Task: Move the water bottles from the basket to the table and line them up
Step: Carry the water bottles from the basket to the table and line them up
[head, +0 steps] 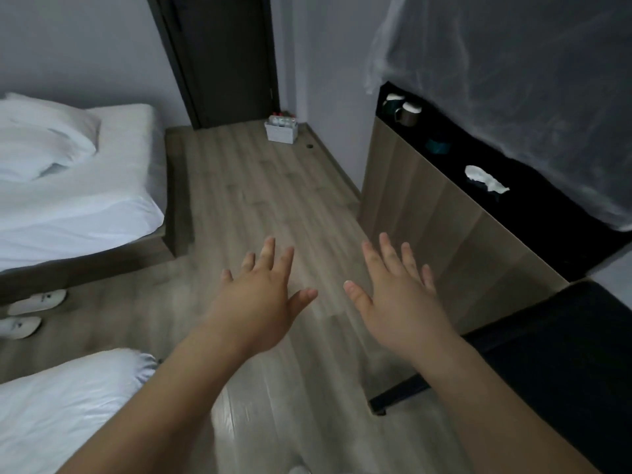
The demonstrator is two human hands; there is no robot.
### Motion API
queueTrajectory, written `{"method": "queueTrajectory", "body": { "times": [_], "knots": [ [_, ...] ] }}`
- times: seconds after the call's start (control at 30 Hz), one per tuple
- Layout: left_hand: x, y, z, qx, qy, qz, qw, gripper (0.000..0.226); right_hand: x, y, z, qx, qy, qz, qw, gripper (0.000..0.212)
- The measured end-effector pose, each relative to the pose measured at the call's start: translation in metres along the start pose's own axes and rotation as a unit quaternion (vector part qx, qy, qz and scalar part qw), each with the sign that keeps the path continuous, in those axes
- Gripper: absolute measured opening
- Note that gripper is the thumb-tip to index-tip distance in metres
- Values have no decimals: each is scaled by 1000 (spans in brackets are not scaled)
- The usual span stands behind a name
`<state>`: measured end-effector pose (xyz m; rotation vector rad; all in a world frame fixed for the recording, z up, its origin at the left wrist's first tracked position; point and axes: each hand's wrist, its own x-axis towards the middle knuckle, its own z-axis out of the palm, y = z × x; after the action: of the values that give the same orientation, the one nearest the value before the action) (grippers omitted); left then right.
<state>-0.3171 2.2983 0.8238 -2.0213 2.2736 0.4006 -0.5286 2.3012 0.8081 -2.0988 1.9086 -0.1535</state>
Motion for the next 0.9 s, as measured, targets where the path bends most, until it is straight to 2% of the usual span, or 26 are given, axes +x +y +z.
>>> {"method": "queueTrajectory", "body": {
  "times": [0.33,0.47,0.63,0.9],
  "knots": [
    [120,-81,-24,-34,5,-23,999,85,153,-56,21,8,-18,-22,1000,73],
    [190,-113,-35,-33,-2,-44,998,84,240,-67,29,26,-24,-26,999,73],
    [276,-144,-69,-27,-26,-63,997,83,342,-83,12,48,-32,-34,998,73],
    [398,-197,-110,-54,5,-84,995,83,487,-114,-8,38,-43,-53,997,73]
  ]
}}
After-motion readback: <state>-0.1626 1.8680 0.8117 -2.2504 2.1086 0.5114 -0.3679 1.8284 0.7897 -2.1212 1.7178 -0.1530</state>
